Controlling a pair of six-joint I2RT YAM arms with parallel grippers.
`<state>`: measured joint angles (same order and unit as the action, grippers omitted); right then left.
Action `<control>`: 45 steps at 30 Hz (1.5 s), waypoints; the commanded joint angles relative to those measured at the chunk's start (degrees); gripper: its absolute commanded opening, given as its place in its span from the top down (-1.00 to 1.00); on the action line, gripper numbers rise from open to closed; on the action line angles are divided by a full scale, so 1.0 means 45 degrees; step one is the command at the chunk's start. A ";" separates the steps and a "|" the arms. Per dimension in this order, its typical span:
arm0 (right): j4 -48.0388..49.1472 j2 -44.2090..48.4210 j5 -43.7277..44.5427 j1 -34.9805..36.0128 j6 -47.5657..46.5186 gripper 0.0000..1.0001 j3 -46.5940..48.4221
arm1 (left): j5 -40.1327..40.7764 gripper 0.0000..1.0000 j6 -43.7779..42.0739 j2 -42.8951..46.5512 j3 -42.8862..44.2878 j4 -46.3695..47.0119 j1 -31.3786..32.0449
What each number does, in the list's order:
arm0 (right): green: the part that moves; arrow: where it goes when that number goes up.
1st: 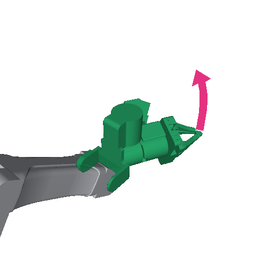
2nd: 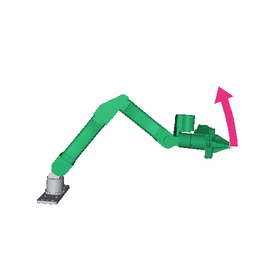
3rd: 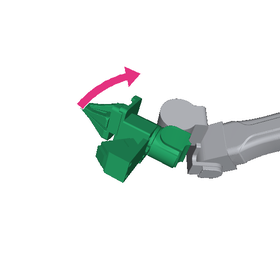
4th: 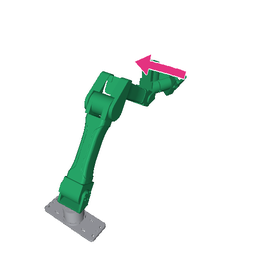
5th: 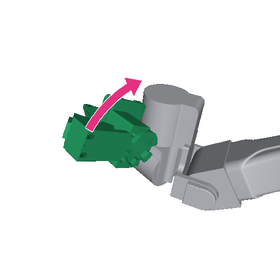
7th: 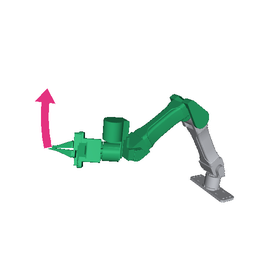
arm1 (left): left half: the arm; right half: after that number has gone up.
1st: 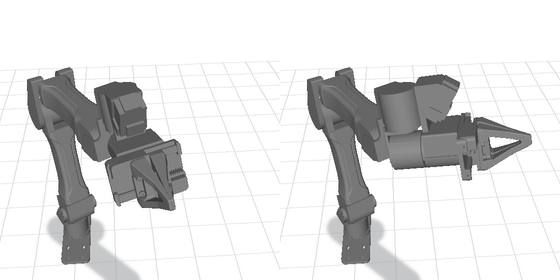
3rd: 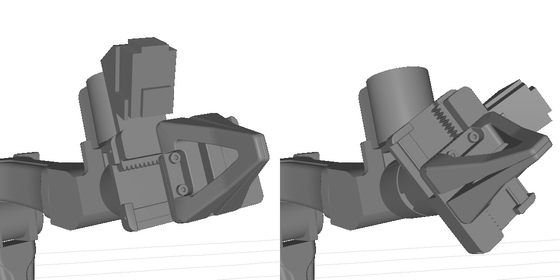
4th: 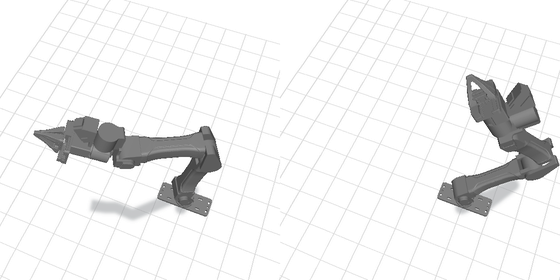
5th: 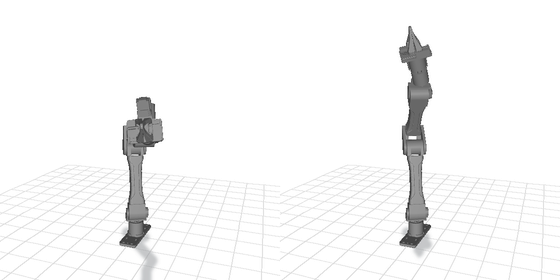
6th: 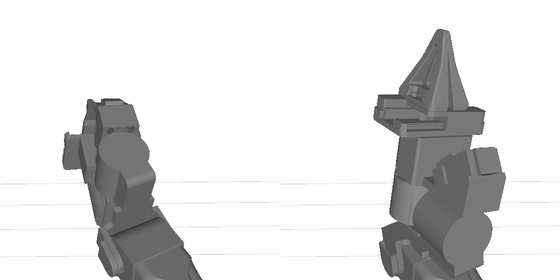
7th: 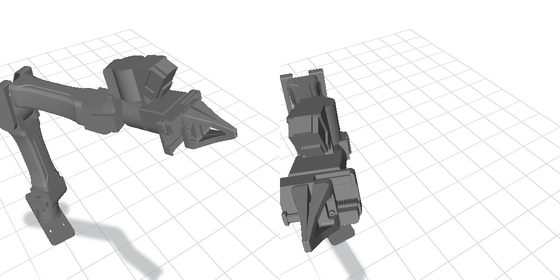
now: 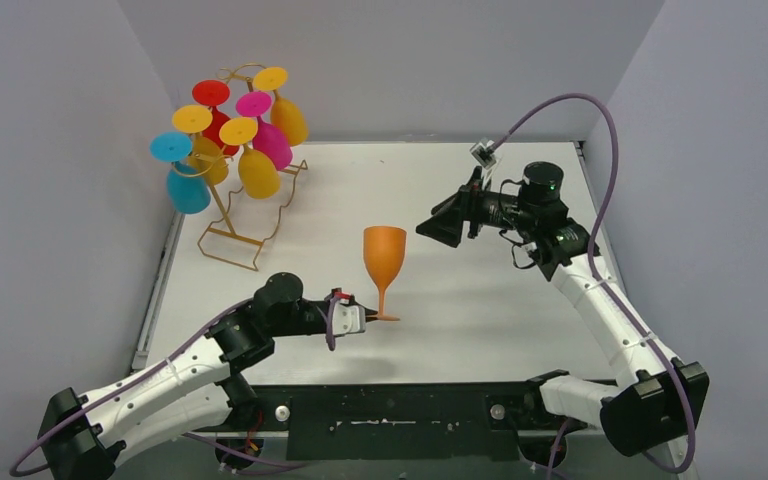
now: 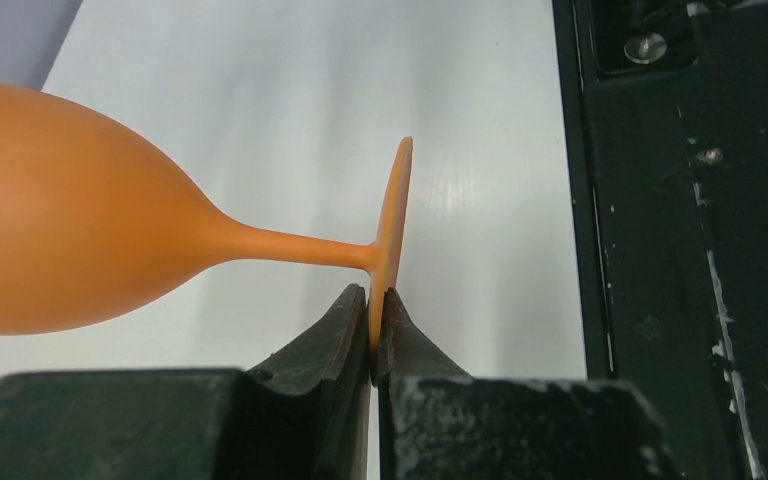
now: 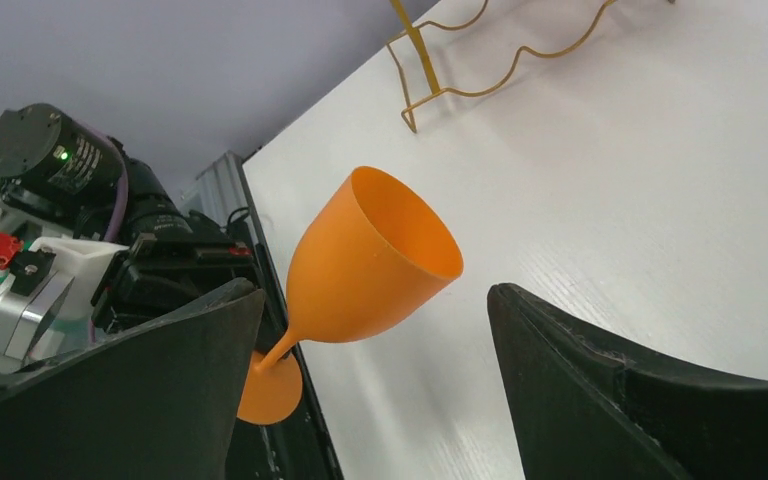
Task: Take the wine glass off the wine glass rack
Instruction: Place the wine glass at the center of the board.
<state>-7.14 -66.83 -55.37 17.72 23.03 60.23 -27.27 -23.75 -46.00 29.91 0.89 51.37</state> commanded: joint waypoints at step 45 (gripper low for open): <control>-0.7521 -0.5372 -0.1441 0.3446 -0.3299 0.06 0.5512 | -0.1404 1.00 -0.4188 0.0868 -0.0294 -0.2647 -0.0144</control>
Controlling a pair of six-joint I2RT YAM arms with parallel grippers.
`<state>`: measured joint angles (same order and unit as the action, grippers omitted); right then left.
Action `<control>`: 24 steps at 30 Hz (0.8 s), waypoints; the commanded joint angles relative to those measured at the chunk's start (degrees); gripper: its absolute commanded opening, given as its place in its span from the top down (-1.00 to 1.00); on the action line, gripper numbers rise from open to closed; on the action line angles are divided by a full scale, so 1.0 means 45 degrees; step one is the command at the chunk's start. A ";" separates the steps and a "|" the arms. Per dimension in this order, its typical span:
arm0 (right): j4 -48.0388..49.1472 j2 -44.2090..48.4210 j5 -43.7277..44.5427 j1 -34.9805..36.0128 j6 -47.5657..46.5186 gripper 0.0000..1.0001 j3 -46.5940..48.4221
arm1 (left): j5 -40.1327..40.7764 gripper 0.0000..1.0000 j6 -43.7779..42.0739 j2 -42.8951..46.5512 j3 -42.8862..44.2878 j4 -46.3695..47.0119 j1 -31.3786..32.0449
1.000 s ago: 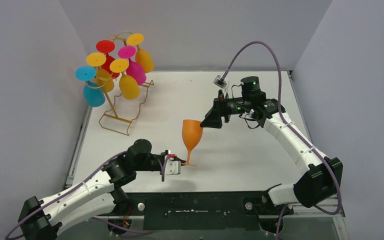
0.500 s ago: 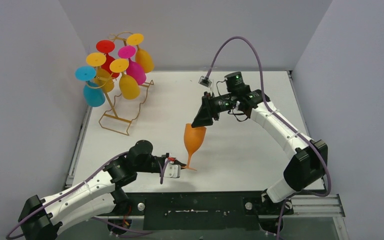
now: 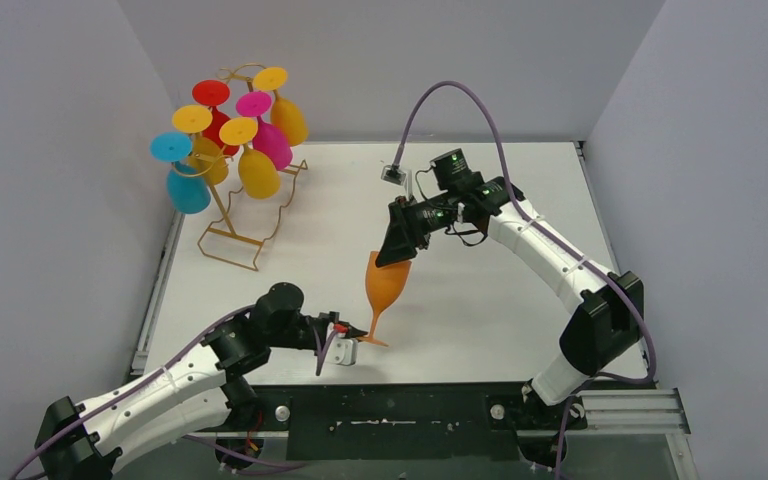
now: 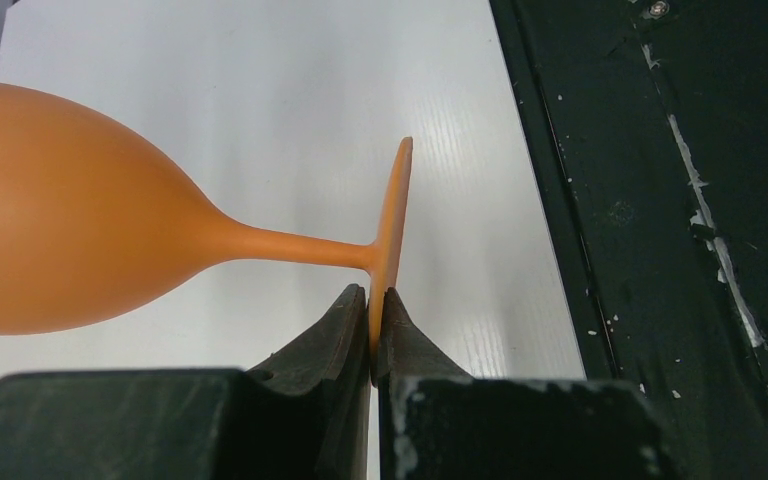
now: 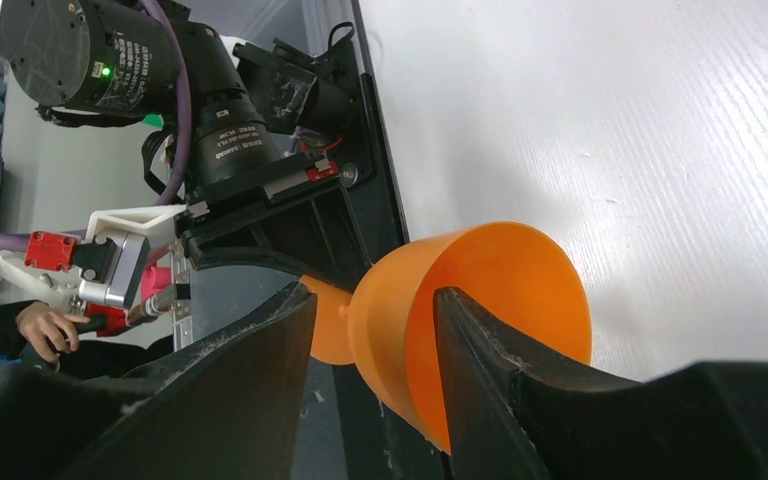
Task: Take the wine glass off the wine glass rack
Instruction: Place the wine glass at the center of the board.
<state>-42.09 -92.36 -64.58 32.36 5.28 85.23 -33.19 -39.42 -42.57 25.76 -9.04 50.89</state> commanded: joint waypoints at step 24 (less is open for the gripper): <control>-0.1450 -0.0521 -0.0568 0.0750 0.0720 0.63 0.1301 | -0.0989 1.00 -0.1618 -0.0104 0.0937 -0.1675 -0.0742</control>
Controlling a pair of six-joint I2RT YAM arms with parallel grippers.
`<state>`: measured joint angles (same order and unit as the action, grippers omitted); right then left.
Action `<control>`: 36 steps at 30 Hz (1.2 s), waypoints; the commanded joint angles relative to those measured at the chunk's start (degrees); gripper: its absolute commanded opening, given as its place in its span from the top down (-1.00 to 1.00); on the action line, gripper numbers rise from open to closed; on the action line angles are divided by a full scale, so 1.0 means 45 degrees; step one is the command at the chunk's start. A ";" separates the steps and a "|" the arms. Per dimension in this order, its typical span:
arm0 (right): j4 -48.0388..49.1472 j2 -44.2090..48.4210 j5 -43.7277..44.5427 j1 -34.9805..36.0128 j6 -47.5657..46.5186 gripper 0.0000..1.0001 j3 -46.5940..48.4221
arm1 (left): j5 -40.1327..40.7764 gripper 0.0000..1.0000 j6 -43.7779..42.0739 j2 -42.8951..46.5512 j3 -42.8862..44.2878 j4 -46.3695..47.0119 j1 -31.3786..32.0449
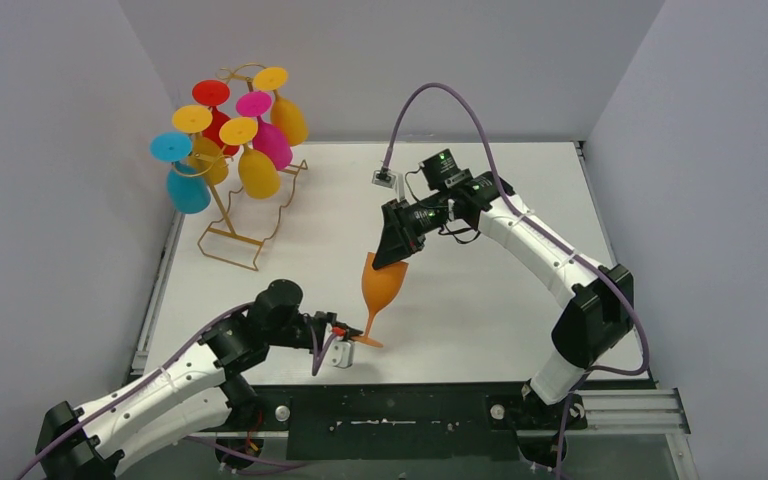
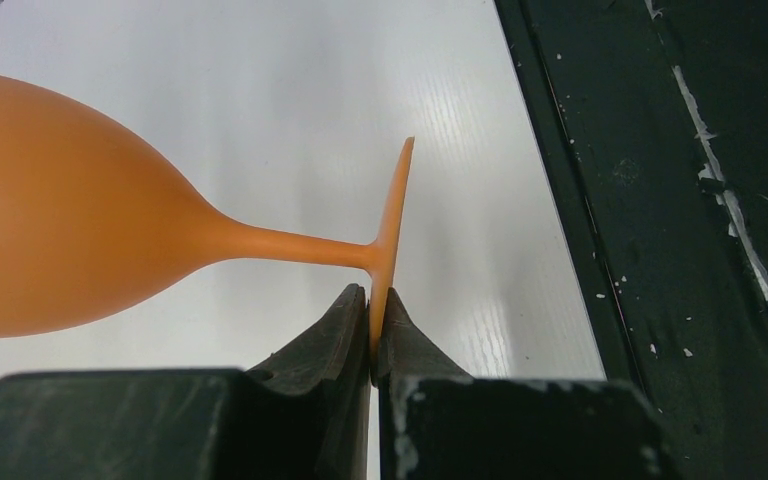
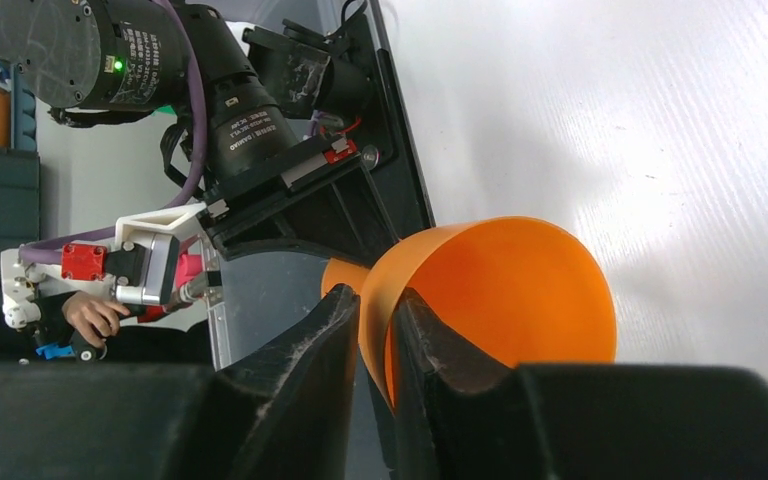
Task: Take the wine glass off the wine glass rack
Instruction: Place the wine glass at the center of the board.
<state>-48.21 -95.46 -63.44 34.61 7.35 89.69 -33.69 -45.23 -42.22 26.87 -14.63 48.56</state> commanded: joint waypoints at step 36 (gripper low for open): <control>0.2582 0.2196 0.4241 0.0165 0.1894 1.00 -0.1906 | -0.1477 0.10 0.1903 0.0187 0.0230 0.0894 -0.1373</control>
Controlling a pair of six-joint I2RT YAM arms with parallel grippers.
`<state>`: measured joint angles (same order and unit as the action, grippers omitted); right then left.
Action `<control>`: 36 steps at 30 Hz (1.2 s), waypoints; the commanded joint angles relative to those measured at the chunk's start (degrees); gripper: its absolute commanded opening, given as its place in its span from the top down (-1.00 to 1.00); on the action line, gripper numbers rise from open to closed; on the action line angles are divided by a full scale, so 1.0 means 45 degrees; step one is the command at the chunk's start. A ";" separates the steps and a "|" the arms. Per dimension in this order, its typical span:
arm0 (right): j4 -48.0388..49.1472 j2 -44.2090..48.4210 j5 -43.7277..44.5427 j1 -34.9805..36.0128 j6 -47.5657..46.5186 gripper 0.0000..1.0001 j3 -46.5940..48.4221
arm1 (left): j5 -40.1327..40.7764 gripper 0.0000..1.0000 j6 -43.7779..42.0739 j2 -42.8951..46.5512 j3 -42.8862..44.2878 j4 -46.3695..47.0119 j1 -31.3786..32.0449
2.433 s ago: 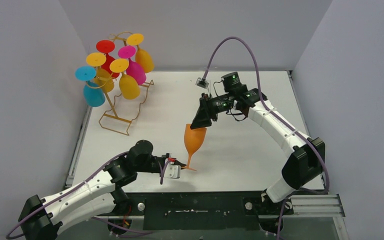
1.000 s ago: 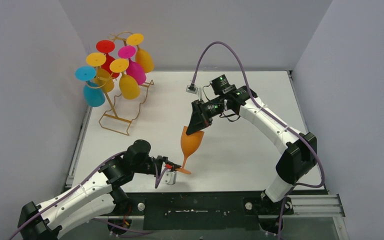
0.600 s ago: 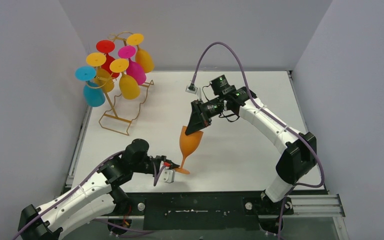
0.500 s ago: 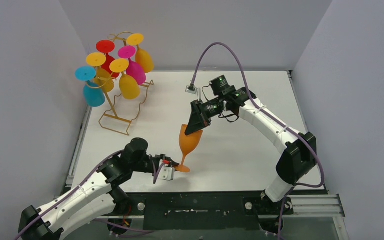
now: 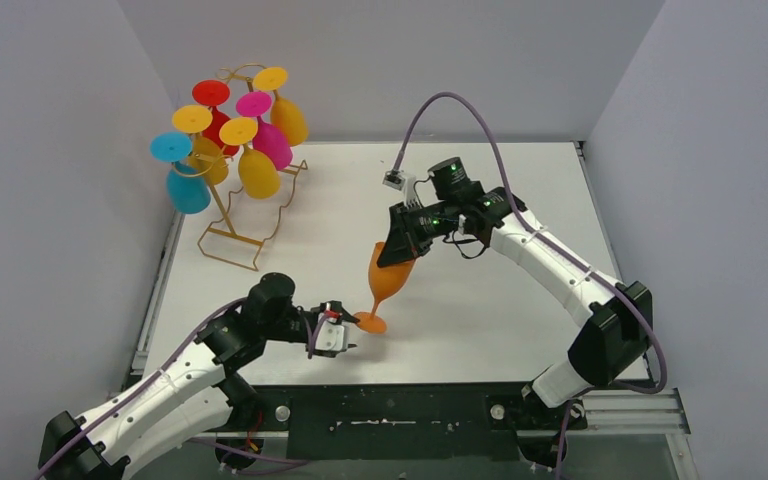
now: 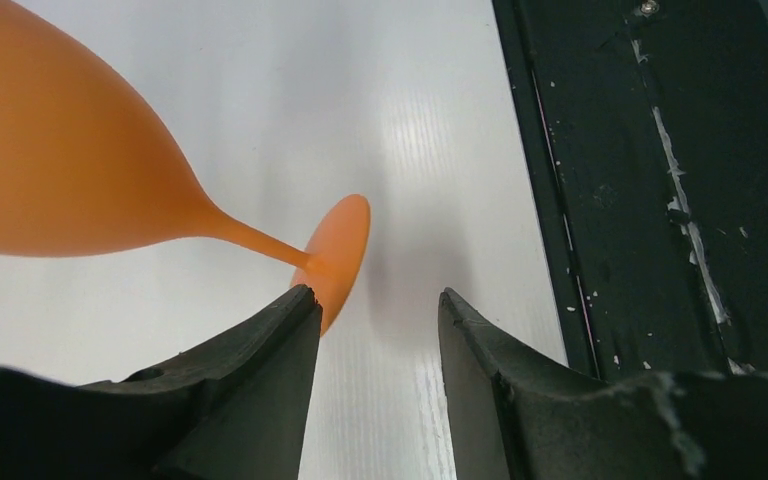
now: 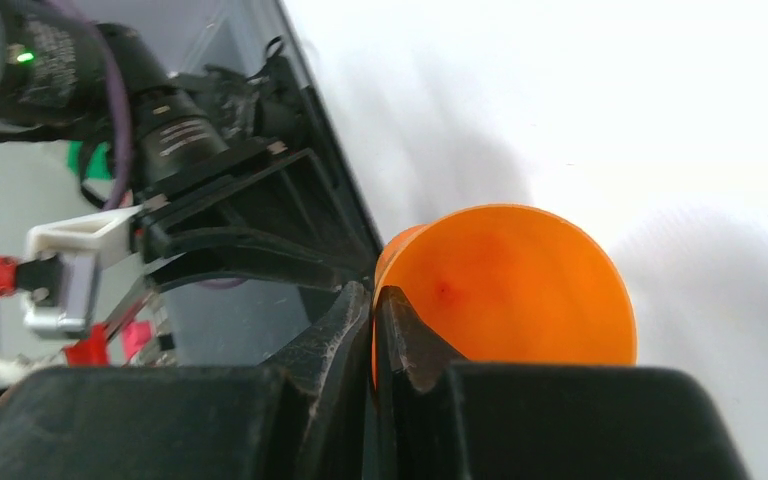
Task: Take the wine glass off the wine glass rack
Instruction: Place the wine glass at the center of the board.
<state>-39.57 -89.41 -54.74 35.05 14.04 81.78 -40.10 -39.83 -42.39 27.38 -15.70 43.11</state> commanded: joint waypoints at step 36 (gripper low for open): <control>0.2343 -0.3287 1.4047 0.0163 0.0871 0.99 0.2155 | 1.4499 -0.95 1.1812 0.0511 0.1823 0.0325 -0.1359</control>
<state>-31.24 -102.17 8.16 35.35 19.03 87.53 18.31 14.37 -42.65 33.41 -13.96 37.69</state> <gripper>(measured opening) 0.048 0.974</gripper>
